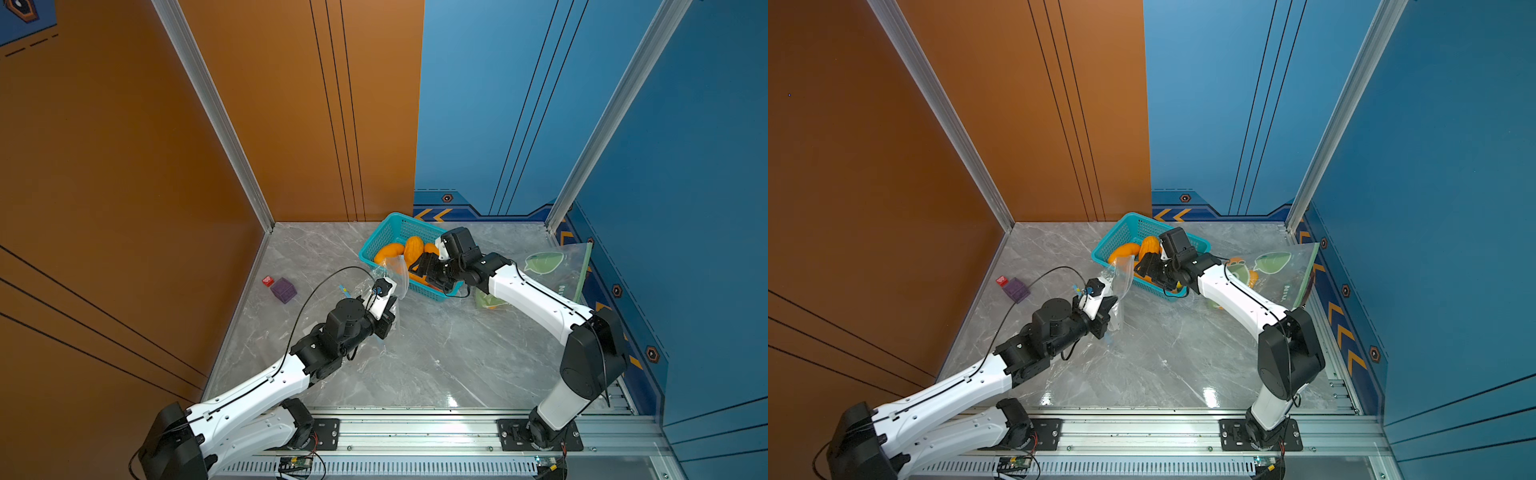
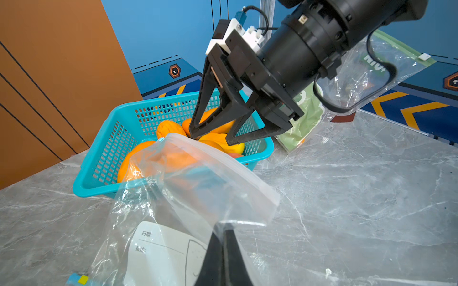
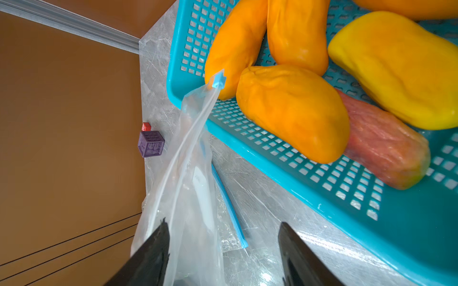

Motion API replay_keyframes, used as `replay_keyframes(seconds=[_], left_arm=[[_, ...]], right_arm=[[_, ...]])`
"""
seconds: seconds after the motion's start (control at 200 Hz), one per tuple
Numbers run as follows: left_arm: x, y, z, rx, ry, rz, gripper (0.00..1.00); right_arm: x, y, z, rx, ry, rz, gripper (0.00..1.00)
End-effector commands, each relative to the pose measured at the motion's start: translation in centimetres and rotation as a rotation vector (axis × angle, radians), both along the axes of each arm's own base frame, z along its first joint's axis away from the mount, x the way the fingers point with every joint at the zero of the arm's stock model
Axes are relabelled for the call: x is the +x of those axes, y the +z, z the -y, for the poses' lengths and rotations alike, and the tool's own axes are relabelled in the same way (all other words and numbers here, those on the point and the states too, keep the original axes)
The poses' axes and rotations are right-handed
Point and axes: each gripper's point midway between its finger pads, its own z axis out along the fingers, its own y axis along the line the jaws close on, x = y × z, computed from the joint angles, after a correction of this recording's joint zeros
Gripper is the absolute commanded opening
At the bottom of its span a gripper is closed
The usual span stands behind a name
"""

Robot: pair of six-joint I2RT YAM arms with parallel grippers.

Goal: Place the mango in a zip-top bag and seal the zipper
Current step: Open the zipper food storage bag.

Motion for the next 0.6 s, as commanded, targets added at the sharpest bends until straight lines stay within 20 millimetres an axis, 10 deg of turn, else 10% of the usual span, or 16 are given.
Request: replay_keyframes(seconds=[0.0, 0.596], left_arm=[[-0.6, -0.1, 0.3, -0.014, -0.026, 0.005, 0.0], [-0.3, -1.5, -0.2, 0.01, 0.007, -0.016, 0.0]], right_arm=[[0.3, 1.2, 0.7, -0.025, -0.025, 0.037, 0.7], [-1.2, -0.8, -0.9, -0.06, 0.01, 0.003, 0.66]])
